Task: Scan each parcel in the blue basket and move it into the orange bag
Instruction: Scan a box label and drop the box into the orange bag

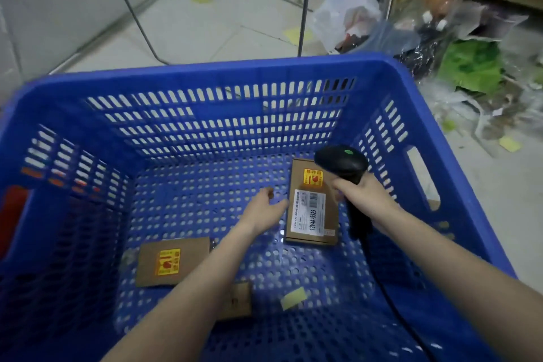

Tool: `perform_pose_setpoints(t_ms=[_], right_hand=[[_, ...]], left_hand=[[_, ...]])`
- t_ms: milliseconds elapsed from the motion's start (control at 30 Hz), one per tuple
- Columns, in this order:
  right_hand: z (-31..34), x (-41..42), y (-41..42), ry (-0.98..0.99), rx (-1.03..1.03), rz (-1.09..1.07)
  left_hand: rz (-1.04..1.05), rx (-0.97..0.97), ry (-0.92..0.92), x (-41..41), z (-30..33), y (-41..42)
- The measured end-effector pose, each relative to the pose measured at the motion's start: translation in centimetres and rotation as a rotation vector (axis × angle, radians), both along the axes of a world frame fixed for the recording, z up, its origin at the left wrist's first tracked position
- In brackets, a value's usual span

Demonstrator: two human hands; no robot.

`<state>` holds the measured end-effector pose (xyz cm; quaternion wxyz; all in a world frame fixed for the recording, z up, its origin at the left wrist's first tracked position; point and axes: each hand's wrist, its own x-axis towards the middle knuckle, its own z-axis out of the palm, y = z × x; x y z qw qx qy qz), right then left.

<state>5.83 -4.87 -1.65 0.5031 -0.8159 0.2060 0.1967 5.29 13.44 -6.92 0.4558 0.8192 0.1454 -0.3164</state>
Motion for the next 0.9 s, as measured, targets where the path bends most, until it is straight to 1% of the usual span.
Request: perform_pose_setpoints(t_ms=[100,200,333,467,567,633,767,900], right_hand=[[-4.0,0.4,0.3,0.092,-0.002,0.038],[-6.9,0.4,0.2,0.105,-0.042,0.083],[-8.6,1.3,-0.7,0.147,-0.013,0.041],[-8.8,2.1,-0.9,0.177,0.045,0.002],[-8.2,2.0,-1.1,0.199,0.103,-0.063],[-7.5,1.9,-1.1,0.186,0.135,-0.102],[-3.9,1.5,-0.4,0.107,0.199,-0.168],[1.4,0.6,1.2,-0.007,0.256,-0.177]], left_hand=[[-0.006,-0.022,0.082,1.0,-2.9,-1.1],[-0.026,-0.042,0.169,1.3,-5.2,-2.1],[0.027,-0.105,0.244,1.2,-7.4,-2.8],[0.100,-0.220,0.248,1.3,-7.5,-3.5],[0.212,-0.250,0.191,1.5,-6.3,-3.0],[0.190,-0.246,0.147,2.1,-5.1,-2.4],[0.108,-0.244,0.085,2.8,-0.6,-0.8],[0.144,-0.301,0.031,2.0,5.4,1.3]])
